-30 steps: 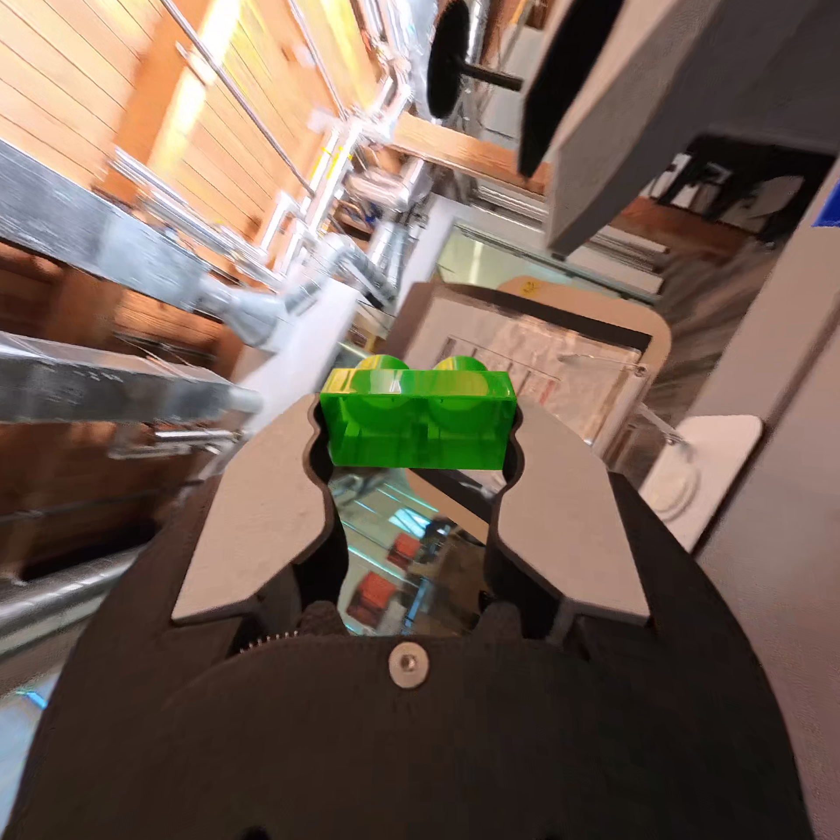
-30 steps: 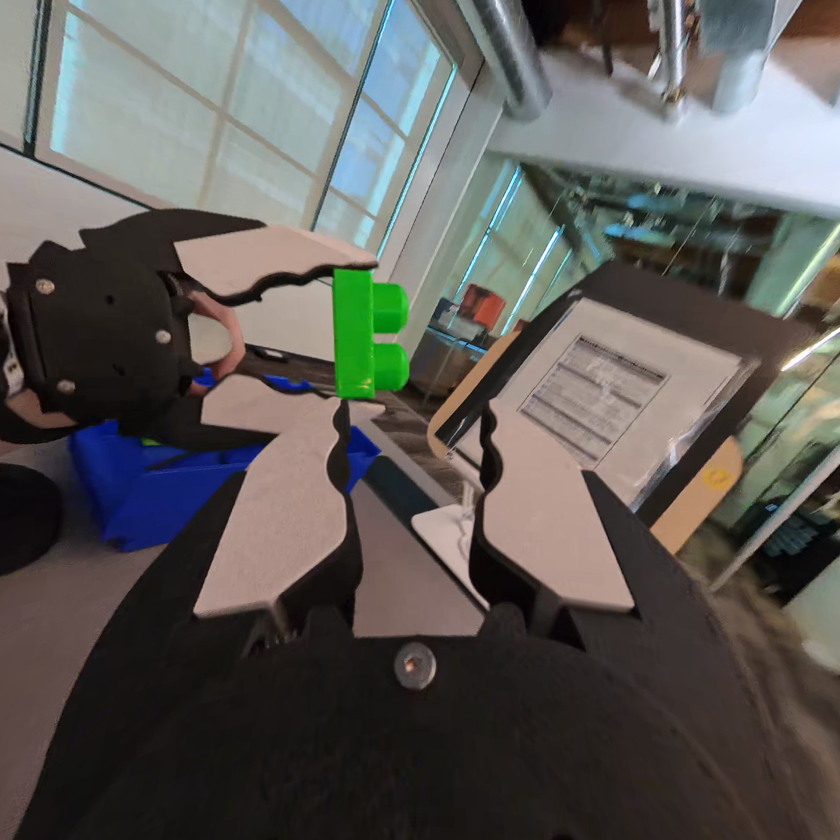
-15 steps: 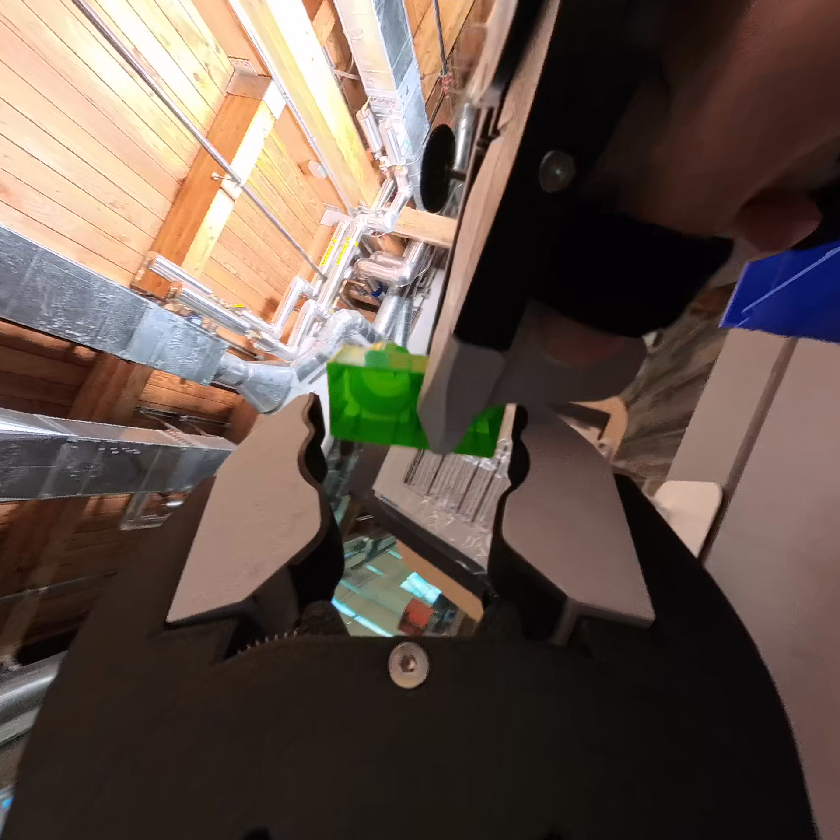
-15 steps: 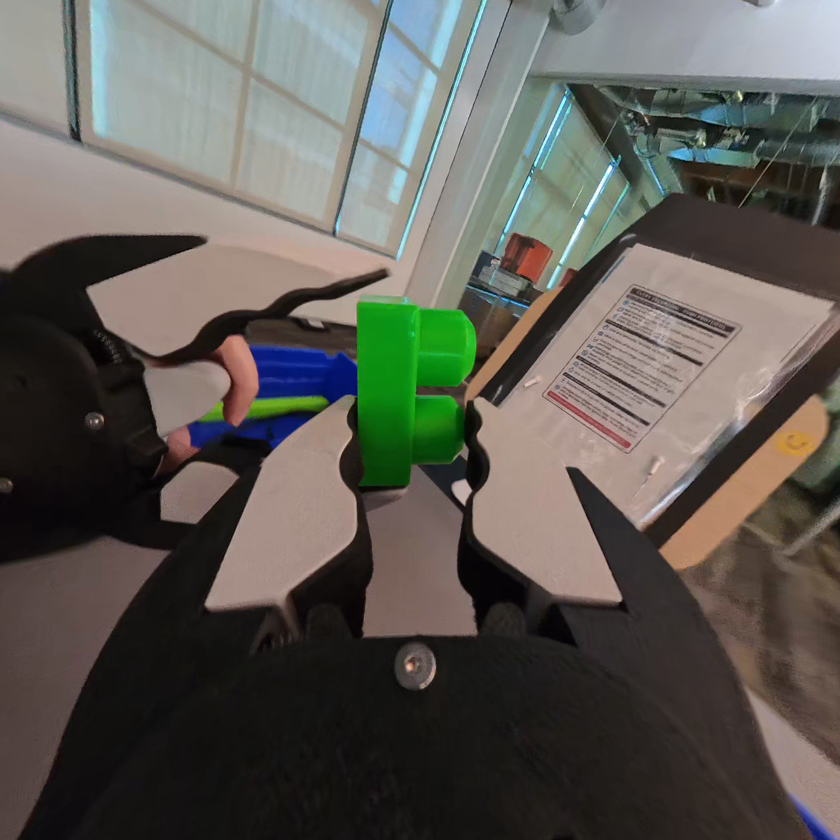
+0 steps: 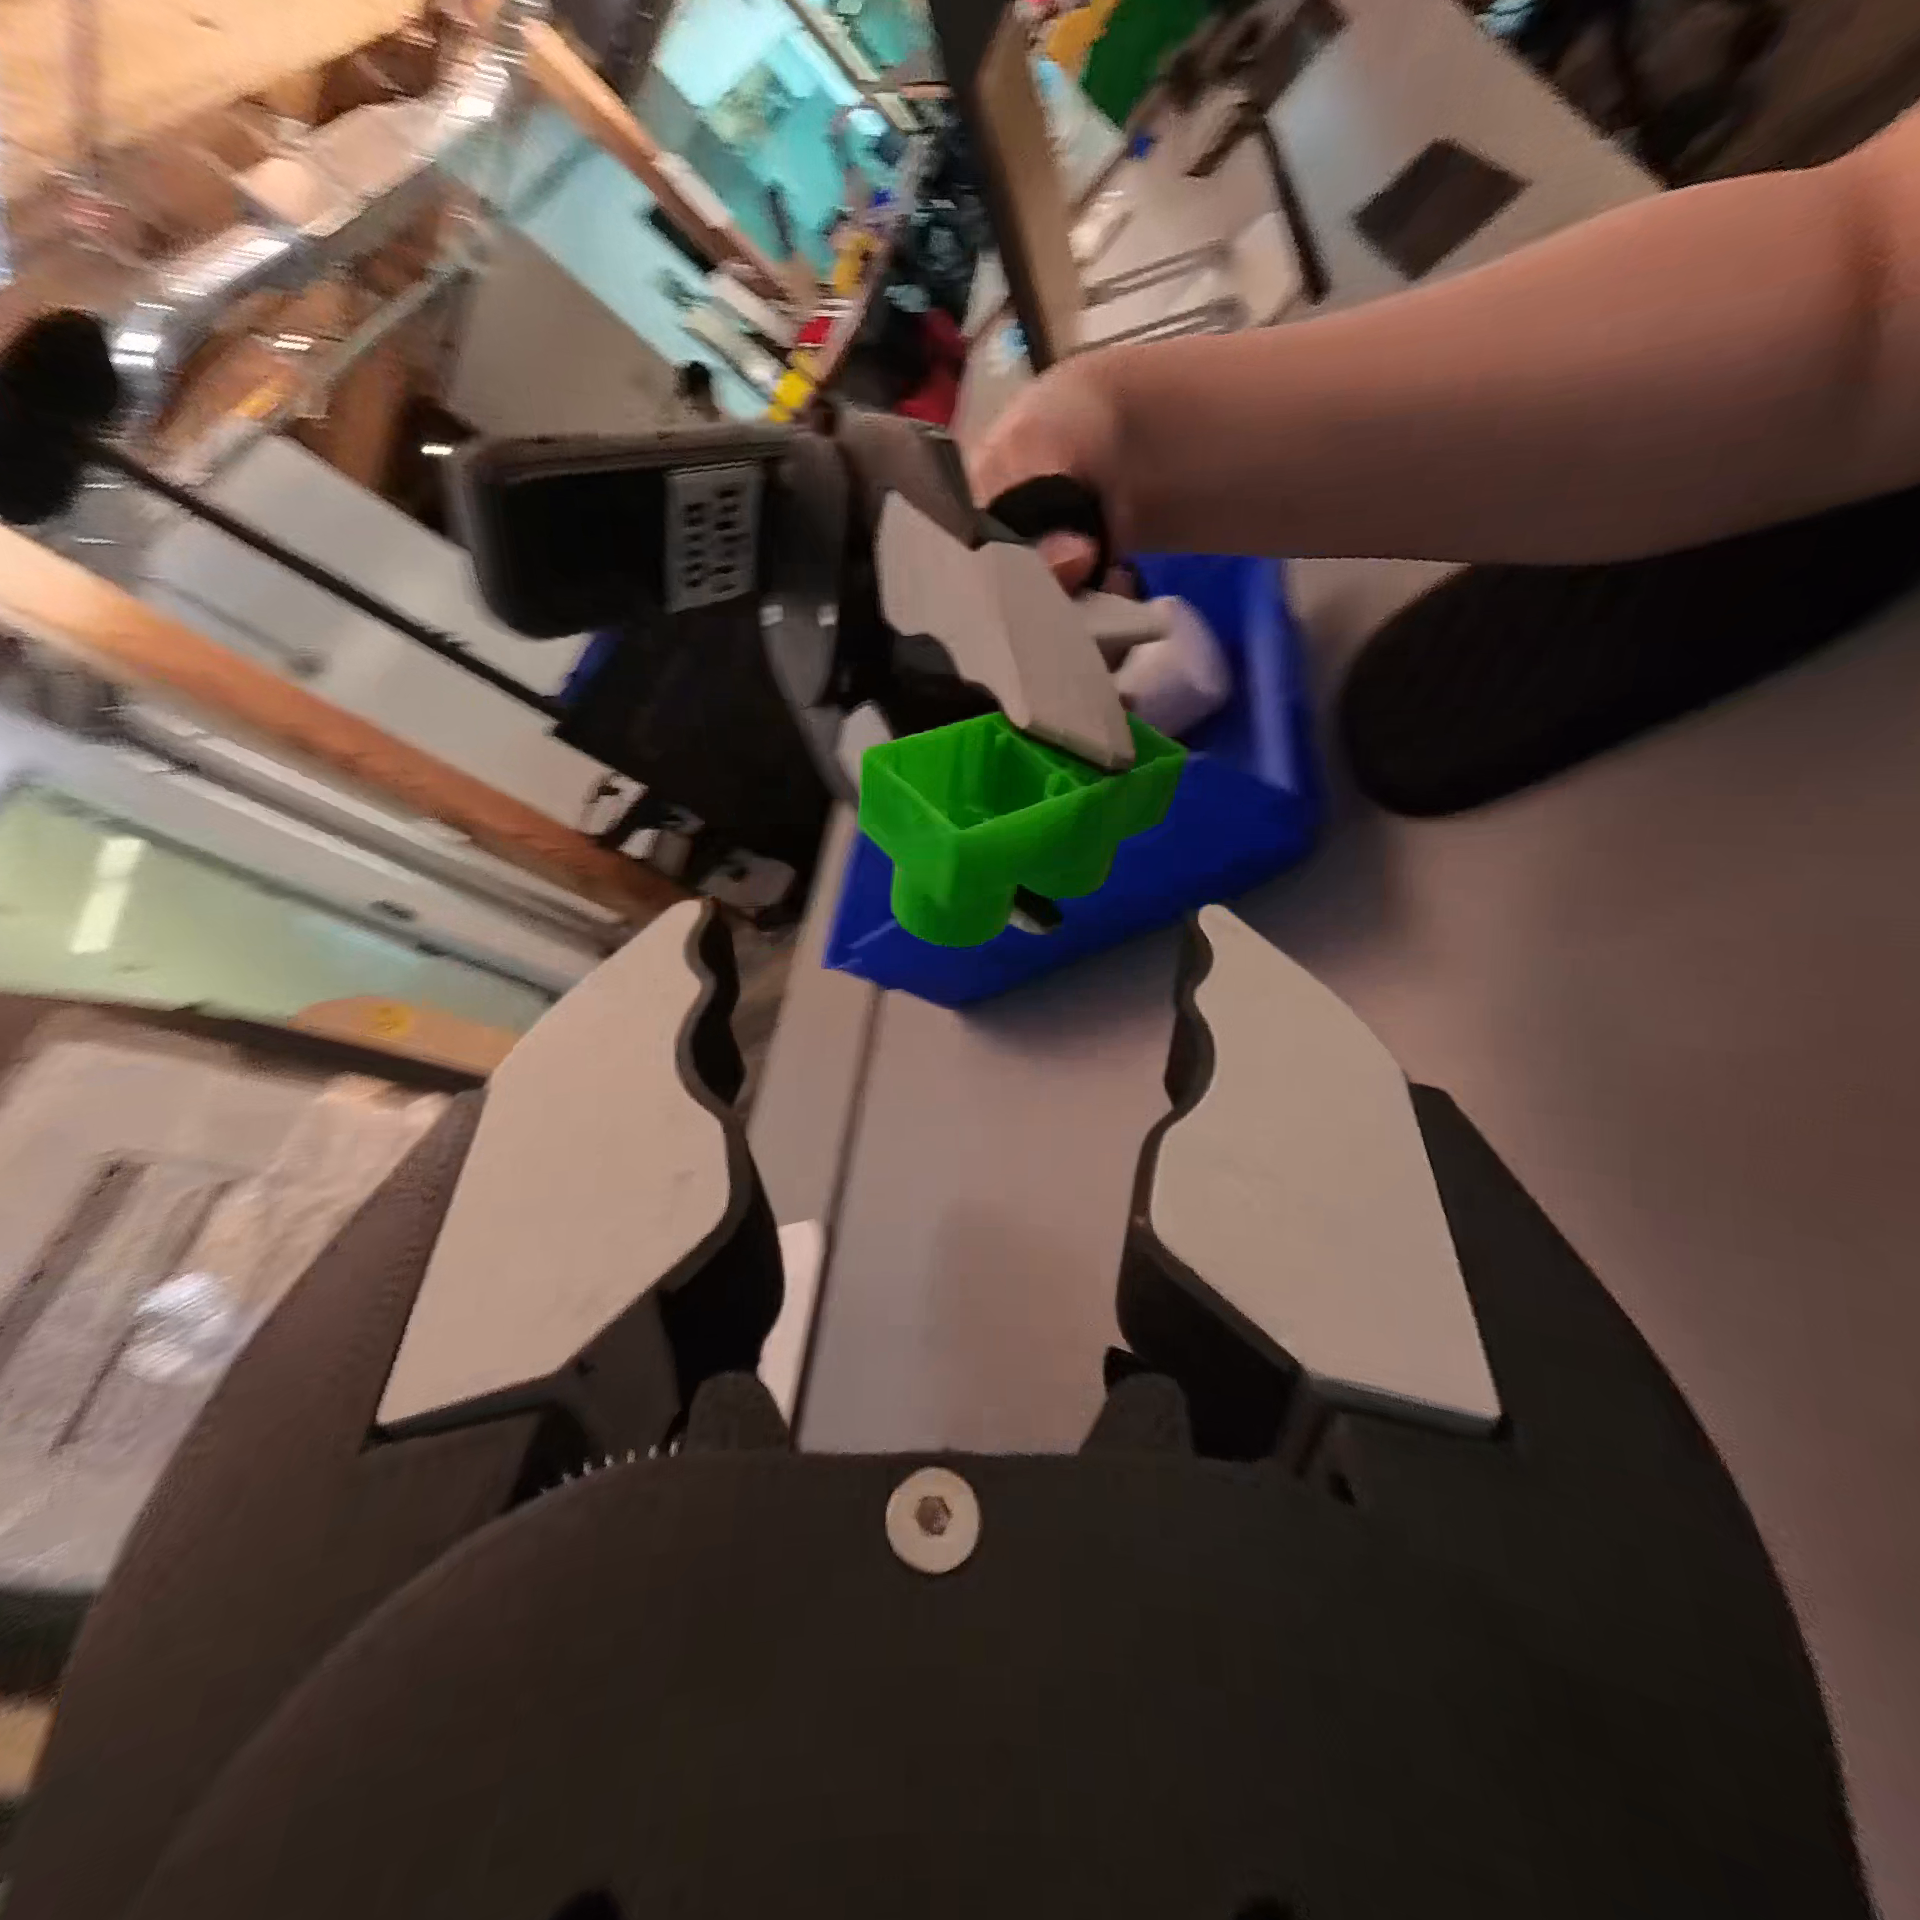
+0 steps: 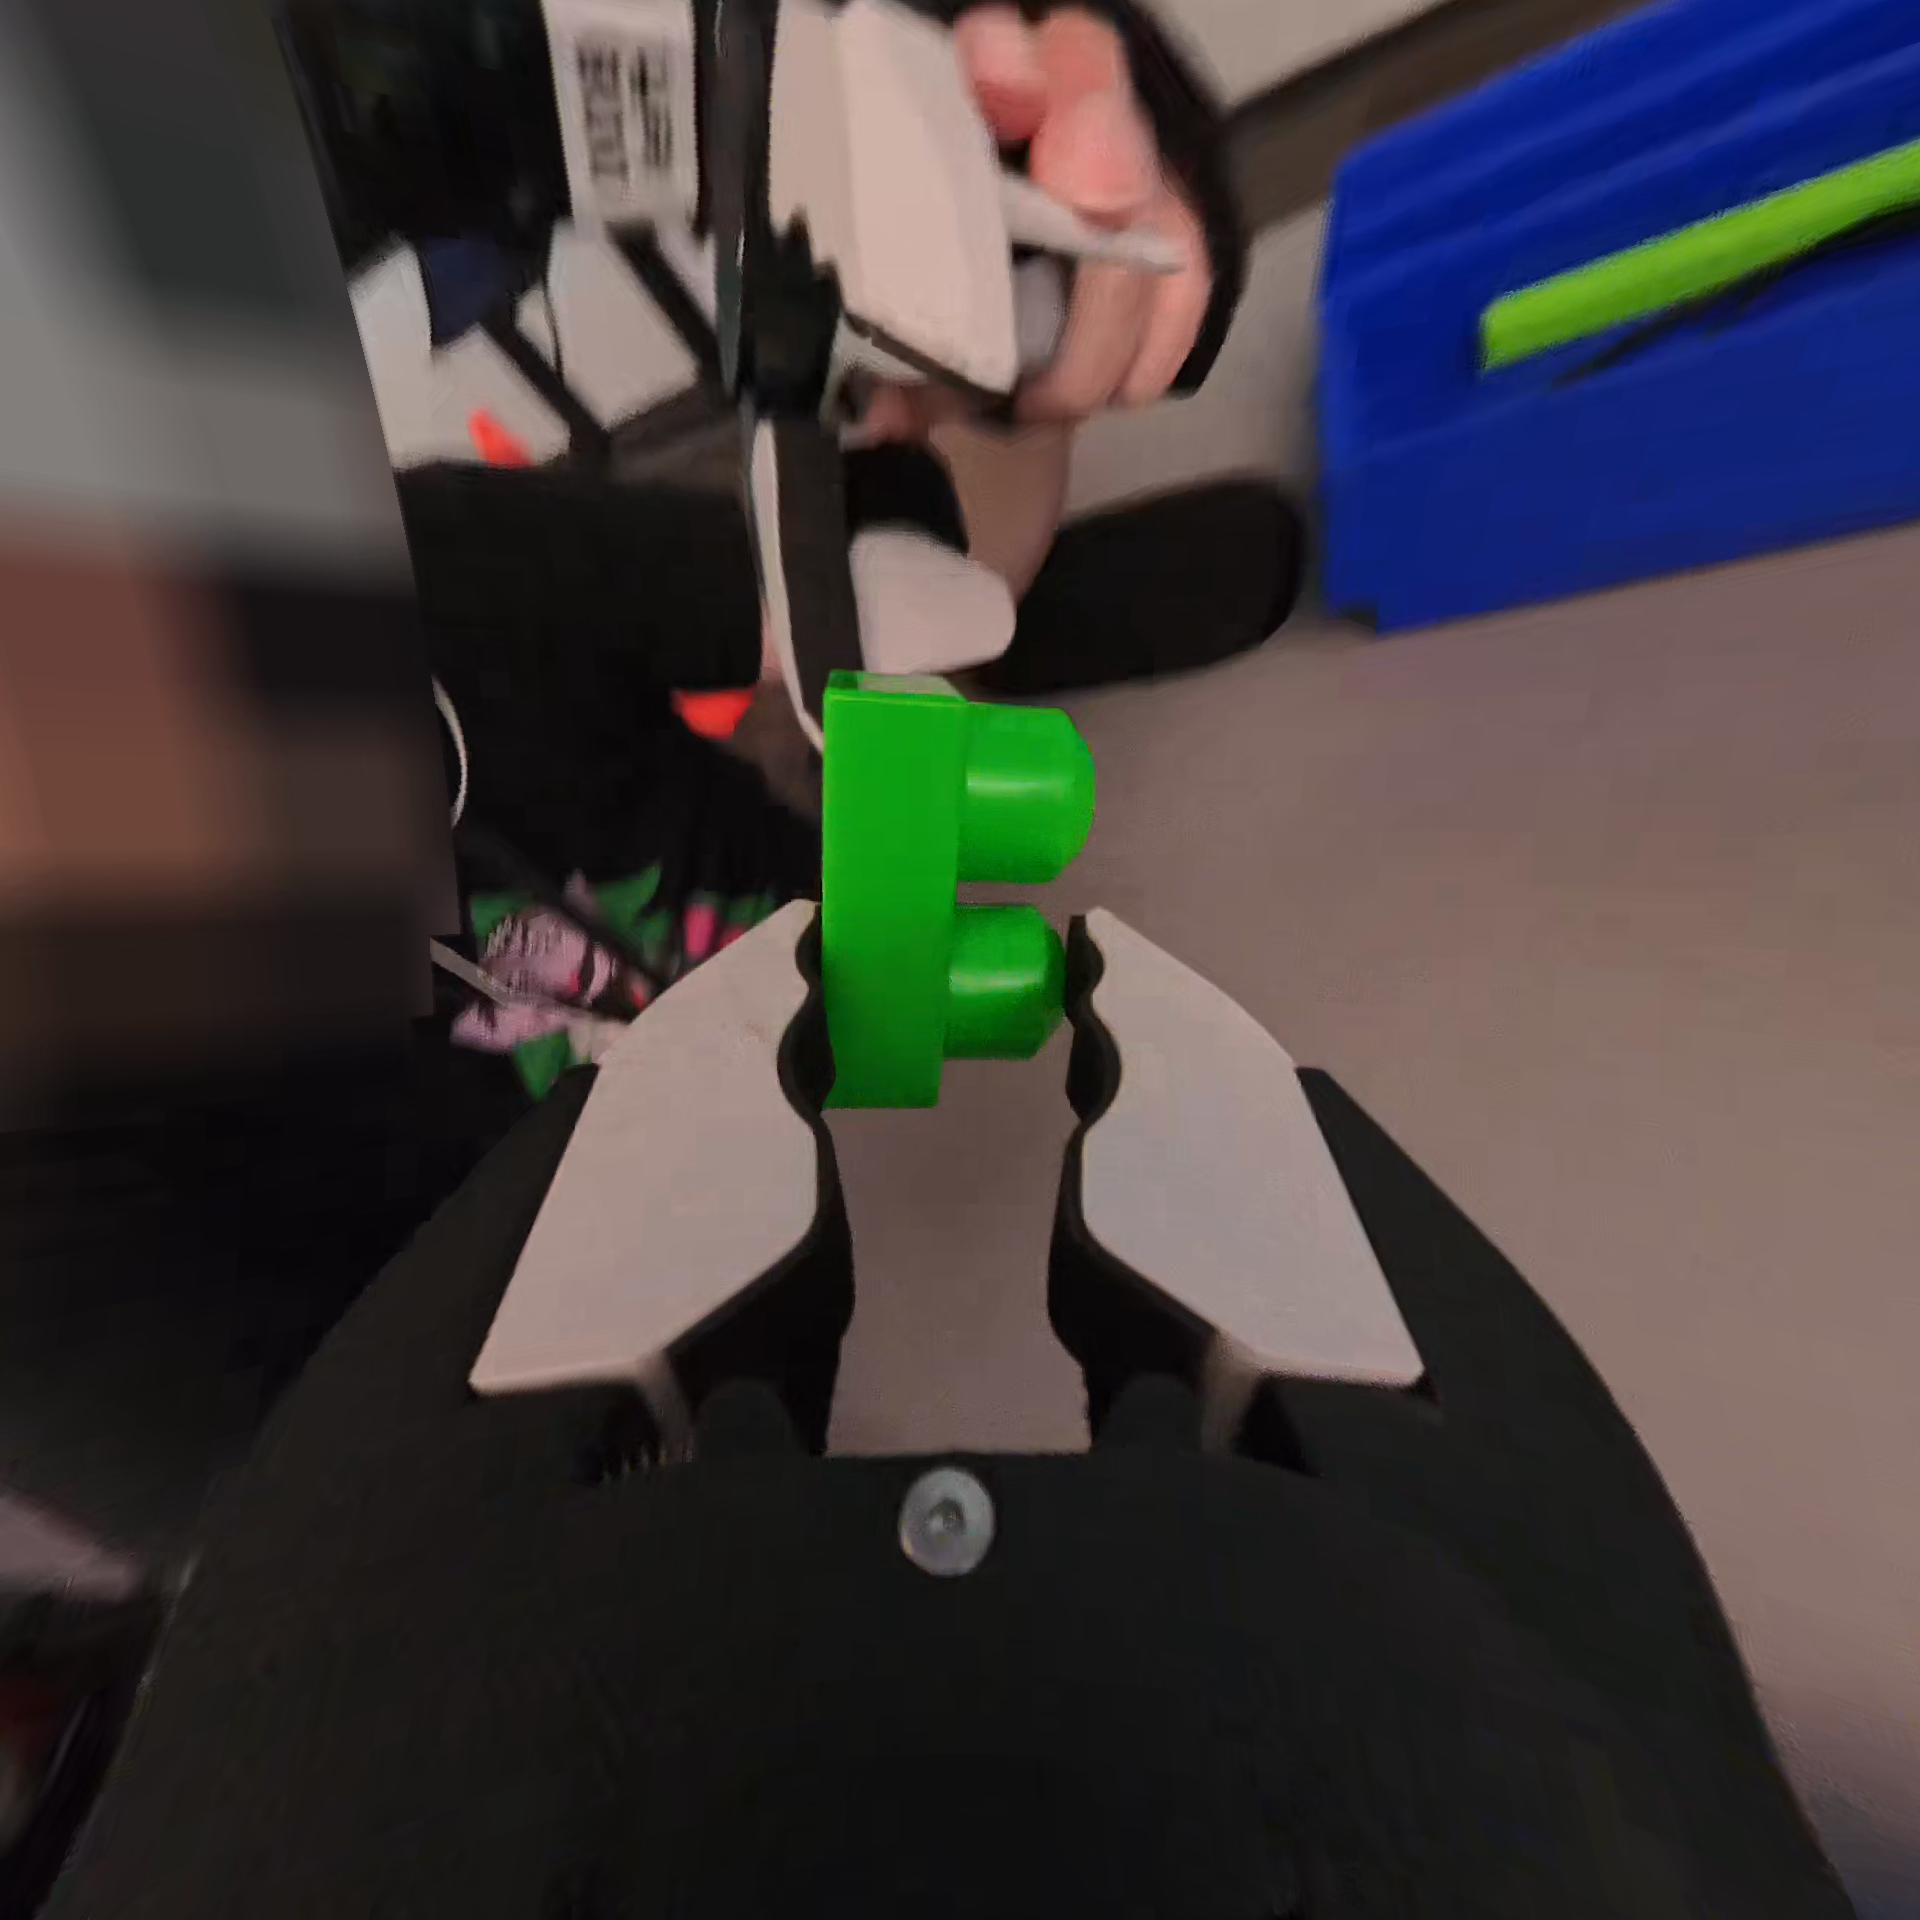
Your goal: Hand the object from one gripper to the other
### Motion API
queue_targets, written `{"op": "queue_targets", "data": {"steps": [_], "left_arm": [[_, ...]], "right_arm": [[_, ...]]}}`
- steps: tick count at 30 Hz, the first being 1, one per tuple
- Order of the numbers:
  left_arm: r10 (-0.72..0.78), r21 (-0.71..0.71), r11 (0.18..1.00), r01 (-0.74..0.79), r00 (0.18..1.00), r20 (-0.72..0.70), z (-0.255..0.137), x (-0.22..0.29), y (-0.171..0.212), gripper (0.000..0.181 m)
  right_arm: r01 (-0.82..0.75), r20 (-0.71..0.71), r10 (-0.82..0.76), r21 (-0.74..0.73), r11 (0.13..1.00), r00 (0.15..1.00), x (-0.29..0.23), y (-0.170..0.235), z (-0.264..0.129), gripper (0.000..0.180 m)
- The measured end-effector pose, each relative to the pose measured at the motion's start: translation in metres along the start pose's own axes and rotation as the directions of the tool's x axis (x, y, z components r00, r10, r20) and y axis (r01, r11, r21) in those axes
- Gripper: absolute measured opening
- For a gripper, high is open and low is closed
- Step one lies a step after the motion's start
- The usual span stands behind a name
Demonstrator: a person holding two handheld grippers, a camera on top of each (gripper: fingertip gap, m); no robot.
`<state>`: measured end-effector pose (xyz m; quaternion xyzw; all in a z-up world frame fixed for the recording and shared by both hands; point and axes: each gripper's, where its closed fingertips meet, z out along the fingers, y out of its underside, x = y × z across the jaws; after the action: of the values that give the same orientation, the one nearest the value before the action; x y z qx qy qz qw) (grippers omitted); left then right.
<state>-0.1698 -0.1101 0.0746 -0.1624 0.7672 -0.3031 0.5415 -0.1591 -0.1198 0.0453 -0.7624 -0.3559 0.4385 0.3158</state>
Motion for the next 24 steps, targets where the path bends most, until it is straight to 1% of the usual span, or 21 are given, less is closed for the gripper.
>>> {"op": "queue_targets", "data": {"steps": [1,2,3,5,7,9,11,12,13,15,16,18,19,20,21,22,23,24], "left_arm": [[-0.011,0.006,1.0,0.012,0.997,-0.079,0.003,0.015,-0.003,0.081],[-0.017,0.018,1.0,0.02,0.99,-0.141,0.006,0.027,-0.006,0.085],[-0.013,0.035,0.999,0.019,0.984,-0.179,0.009,0.036,-0.01,0.085],[0.007,0.051,0.999,0.003,0.979,-0.206,0.015,0.046,-0.012,0.077],[0.038,0.023,0.999,-0.033,0.973,-0.228,0.021,0.055,-0.006,0.068],[0.065,-0.004,0.998,-0.068,0.971,-0.228,0.027,0.06,0.001,0.06],[0.084,-0.014,0.996,-0.091,0.96,-0.268,0.029,0.069,0.004,0.049],[0.09,-0.016,0.995,-0.099,0.953,-0.291,0.029,0.073,0.005,0.038],[0.089,-0.023,0.995,-0.099,0.954,-0.285,0.03,0.071,0.006,0.037],[0.071,-0.044,0.995,-0.085,0.967,-0.244,0.03,0.06,0.008,0.037],[0.056,-0.042,0.997,-0.066,0.978,-0.202,0.029,0.05,0.008,0.037],[-0.024,-0.007,1.0,0.024,0.995,-0.094,0.024,0.022,0.004,0.037],[-0.097,0.025,0.995,0.098,0.995,-0.038,0.021,0.005,0.002,0.037],[-0.188,0.072,0.98,0.187,0.982,0.018,0.016,-0.013,-0.001,0.037],[-0.299,0.137,0.948,0.288,0.952,0.065,0.01,-0.031,-0.004,0.037],[-0.422,0.223,0.891,0.396,0.903,0.081,0.003,-0.047,-0.009,0.037],[-0.546,0.316,0.804,0.503,0.836,0.058,-0.006,-0.061,-0.014,0.037],[-0.662,0.399,0.689,0.606,0.75,0.005,-0.015,-0.073,-0.017,0.037]], "right_arm": [[0.022,0.032,-0.02,-0.066,0.998,0.999,-0.006,0.012,0.005,0.043],[0.032,0.067,-0.025,-0.115,0.993,0.997,-0.011,0.021,0.009,0.043],[0.024,0.089,-0.011,-0.155,0.988,0.996,-0.013,0.028,0.013,0.043],[0.005,0.118,0.022,-0.22,0.976,0.993,-0.016,0.037,0.022,0.043],[0.008,0.142,0.03,-0.257,0.966,0.989,-0.017,0.043,0.029,0.044],[0.0,0.155,0.046,-0.283,0.959,0.987,-0.018,0.046,0.035,0.044],[-0.005,0.166,0.06,-0.311,0.95,0.984,-0.017,0.05,0.039,0.044],[-0.009,0.169,0.066,-0.315,0.949,0.983,-0.017,0.051,0.038,0.044],[-0.007,0.165,0.061,-0.31,0.951,0.984,-0.015,0.05,0.037,0.044],[0.006,0.141,0.03,-0.248,0.969,0.99,-0.01,0.041,0.03,0.045],[0.011,0.126,0.013,-0.188,0.982,0.992,-0.008,0.031,0.024,0.045],[0.056,0.08,-0.055,-0.011,0.998,0.995,-0.005,0.003,0.006,0.047],[0.116,0.032,-0.12,0.103,0.988,0.992,-0.004,-0.014,-0.006,0.051],[0.191,-0.05,-0.184,0.221,0.956,0.982,-0.001,-0.032,-0.019,0.056],[0.272,-0.16,-0.23,0.326,0.905,0.96,0.003,-0.05,-0.034,0.061],[0.376,-0.278,-0.283,0.382,0.844,0.918,0.005,-0.064,-0.047,0.066],[0.498,-0.405,-0.338,0.405,0.767,0.85,0.006,-0.076,-0.059,0.069],[0.62,-0.55,-0.368,0.39,0.681,0.75,0.006,-0.087,-0.071,0.068]]}}
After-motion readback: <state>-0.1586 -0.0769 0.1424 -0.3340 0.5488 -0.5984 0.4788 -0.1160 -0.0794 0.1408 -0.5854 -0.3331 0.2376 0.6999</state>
